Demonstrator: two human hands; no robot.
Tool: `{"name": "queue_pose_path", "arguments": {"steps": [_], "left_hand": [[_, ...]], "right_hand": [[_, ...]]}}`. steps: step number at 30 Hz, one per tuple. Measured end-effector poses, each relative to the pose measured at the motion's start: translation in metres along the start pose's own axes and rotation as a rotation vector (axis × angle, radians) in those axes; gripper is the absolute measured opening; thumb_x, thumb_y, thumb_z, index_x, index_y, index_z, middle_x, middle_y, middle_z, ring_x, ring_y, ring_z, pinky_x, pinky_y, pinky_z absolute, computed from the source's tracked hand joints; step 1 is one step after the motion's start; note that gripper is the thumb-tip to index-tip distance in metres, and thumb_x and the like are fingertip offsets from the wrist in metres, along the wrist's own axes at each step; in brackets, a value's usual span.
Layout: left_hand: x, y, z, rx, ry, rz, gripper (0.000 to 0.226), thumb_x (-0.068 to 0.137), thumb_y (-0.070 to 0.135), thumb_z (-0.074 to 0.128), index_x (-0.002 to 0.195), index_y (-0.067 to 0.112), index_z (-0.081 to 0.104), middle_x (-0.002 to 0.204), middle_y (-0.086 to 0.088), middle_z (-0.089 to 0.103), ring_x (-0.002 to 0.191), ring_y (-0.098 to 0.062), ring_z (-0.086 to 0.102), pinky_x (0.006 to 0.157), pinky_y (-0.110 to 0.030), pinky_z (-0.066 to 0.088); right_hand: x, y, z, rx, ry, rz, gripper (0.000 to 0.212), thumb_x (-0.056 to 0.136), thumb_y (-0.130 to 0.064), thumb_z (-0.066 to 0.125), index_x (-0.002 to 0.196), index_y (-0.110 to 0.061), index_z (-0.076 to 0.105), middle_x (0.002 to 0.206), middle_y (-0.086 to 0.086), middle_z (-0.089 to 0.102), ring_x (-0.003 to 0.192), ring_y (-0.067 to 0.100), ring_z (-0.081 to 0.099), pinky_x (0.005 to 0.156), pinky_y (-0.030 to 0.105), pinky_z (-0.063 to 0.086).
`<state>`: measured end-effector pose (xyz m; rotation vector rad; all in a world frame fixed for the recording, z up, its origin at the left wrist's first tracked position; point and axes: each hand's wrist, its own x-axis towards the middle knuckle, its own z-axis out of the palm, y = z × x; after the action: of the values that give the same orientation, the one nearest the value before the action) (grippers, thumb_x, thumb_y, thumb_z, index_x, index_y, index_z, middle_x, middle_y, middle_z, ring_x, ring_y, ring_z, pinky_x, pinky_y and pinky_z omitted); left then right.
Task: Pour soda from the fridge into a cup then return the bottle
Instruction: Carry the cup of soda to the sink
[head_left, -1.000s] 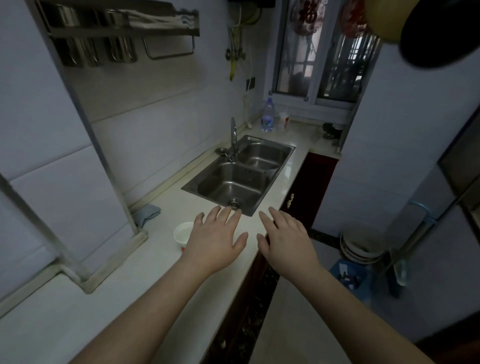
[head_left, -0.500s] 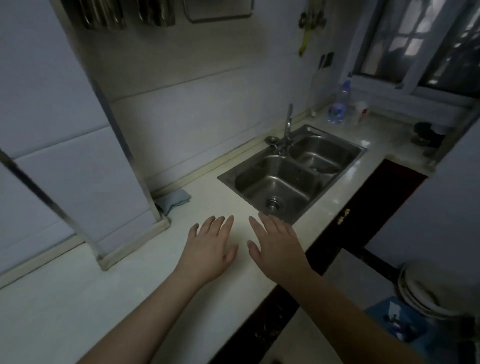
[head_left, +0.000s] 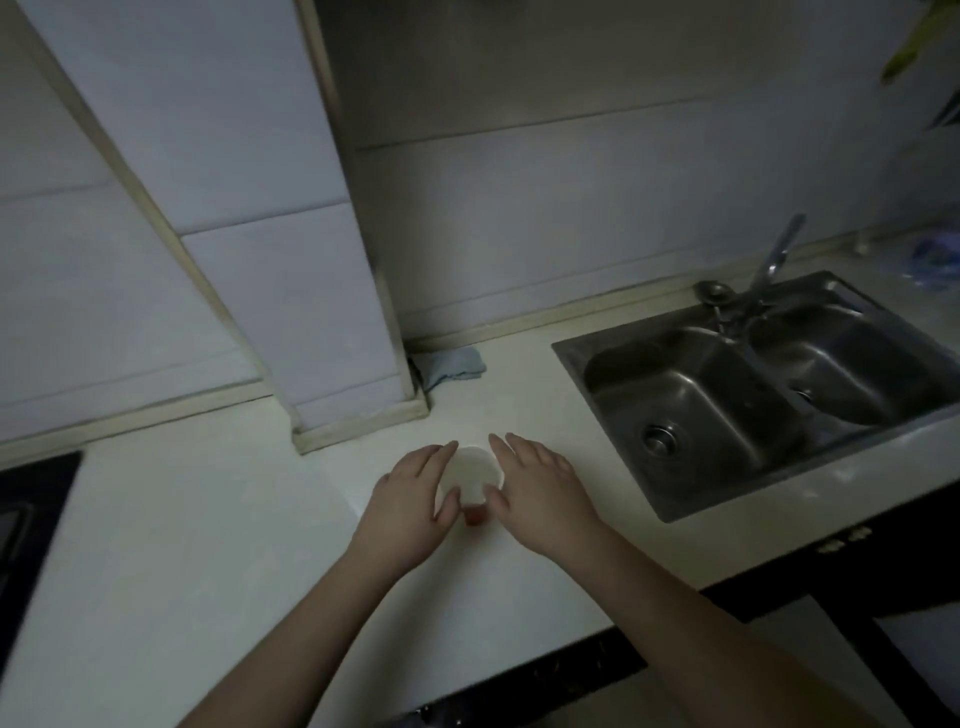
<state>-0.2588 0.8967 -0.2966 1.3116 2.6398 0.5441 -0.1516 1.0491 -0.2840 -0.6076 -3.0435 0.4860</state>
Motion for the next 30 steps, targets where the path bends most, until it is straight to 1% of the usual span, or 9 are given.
{"name": "queue_pose_path", "arguments": {"steps": [4,8,10,12,14,18,22,25,30], "left_hand": [[-0.005,-0.023,0.011,-0.239,-0.011,-0.124,0.056,0.096,0.037,0.051,0.148,0.021,0.037,0.147,0.003,0.043,0.136,-0.015,0.039,0.111,-0.026,0.03],[-0.004,-0.039,0.025,-0.347,-0.051,-0.196,0.054,0.097,0.028,0.054,0.147,0.018,0.038,0.148,0.003,0.042,0.135,-0.013,0.04,0.107,-0.019,0.026],[-0.004,-0.044,0.033,-0.424,-0.076,-0.255,0.052,0.097,0.027,0.053,0.147,0.019,0.038,0.148,0.004,0.043,0.134,-0.01,0.041,0.106,-0.019,0.029],[-0.003,-0.05,0.043,-0.492,-0.103,-0.307,0.051,0.097,0.026,0.053,0.146,0.021,0.039,0.148,0.003,0.044,0.132,-0.01,0.043,0.109,-0.026,0.034],[-0.003,-0.055,0.051,-0.533,-0.128,-0.342,0.05,0.098,0.024,0.052,0.146,0.02,0.039,0.147,0.002,0.046,0.132,-0.011,0.044,0.109,-0.031,0.037],[-0.002,-0.06,0.062,-0.591,-0.161,-0.446,0.047,0.098,0.022,0.05,0.145,0.02,0.042,0.143,0.0,0.051,0.128,-0.014,0.049,0.102,-0.022,0.035],[-0.005,-0.066,0.071,-0.657,-0.191,-0.522,0.045,0.099,0.019,0.049,0.143,0.021,0.044,0.139,-0.002,0.053,0.124,-0.015,0.051,0.098,-0.02,0.034],[-0.007,-0.068,0.075,-0.669,-0.201,-0.543,0.043,0.1,0.021,0.047,0.142,0.023,0.044,0.139,0.001,0.053,0.125,-0.014,0.05,0.097,-0.019,0.033],[-0.008,-0.067,0.079,-0.701,-0.211,-0.57,0.04,0.1,0.021,0.046,0.14,0.025,0.047,0.137,0.003,0.055,0.125,-0.014,0.05,0.097,-0.02,0.032]], "right_hand": [[0.025,-0.008,0.022,0.046,-0.112,-0.008,0.084,0.088,-0.059,0.049,0.153,-0.024,0.008,0.158,0.003,0.018,0.142,0.021,0.022,0.112,0.038,0.021],[0.048,-0.009,0.039,0.183,-0.182,0.035,0.111,0.072,-0.062,0.068,0.152,-0.027,0.0,0.158,0.003,0.016,0.141,0.024,0.023,0.111,0.043,0.026],[0.055,-0.003,0.047,0.269,-0.193,0.07,0.121,0.065,-0.06,0.075,0.152,-0.028,-0.002,0.158,0.001,0.015,0.141,0.024,0.024,0.111,0.043,0.029],[0.059,0.003,0.054,0.347,-0.21,0.079,0.125,0.061,-0.057,0.08,0.152,-0.03,-0.001,0.157,-0.001,0.015,0.14,0.021,0.025,0.11,0.042,0.031],[0.061,0.008,0.061,0.435,-0.226,0.08,0.126,0.059,-0.054,0.084,0.151,-0.033,0.001,0.156,-0.002,0.017,0.138,0.018,0.027,0.109,0.04,0.033],[0.063,0.014,0.071,0.531,-0.223,0.048,0.125,0.057,-0.044,0.089,0.151,-0.034,0.007,0.152,-0.005,0.021,0.135,0.012,0.027,0.104,0.028,0.031],[0.061,0.022,0.082,0.6,-0.167,0.063,0.119,0.056,-0.039,0.09,0.149,-0.035,0.016,0.146,-0.008,0.031,0.128,0.01,0.037,0.101,0.028,0.035],[0.058,0.026,0.088,0.638,-0.122,0.092,0.111,0.054,-0.041,0.091,0.145,-0.03,0.027,0.142,-0.008,0.037,0.124,0.009,0.04,0.101,0.028,0.036],[0.058,0.026,0.091,0.674,-0.026,0.075,0.092,0.055,-0.032,0.092,0.133,-0.023,0.044,0.129,-0.007,0.048,0.117,0.011,0.048,0.094,0.021,0.036]]}}
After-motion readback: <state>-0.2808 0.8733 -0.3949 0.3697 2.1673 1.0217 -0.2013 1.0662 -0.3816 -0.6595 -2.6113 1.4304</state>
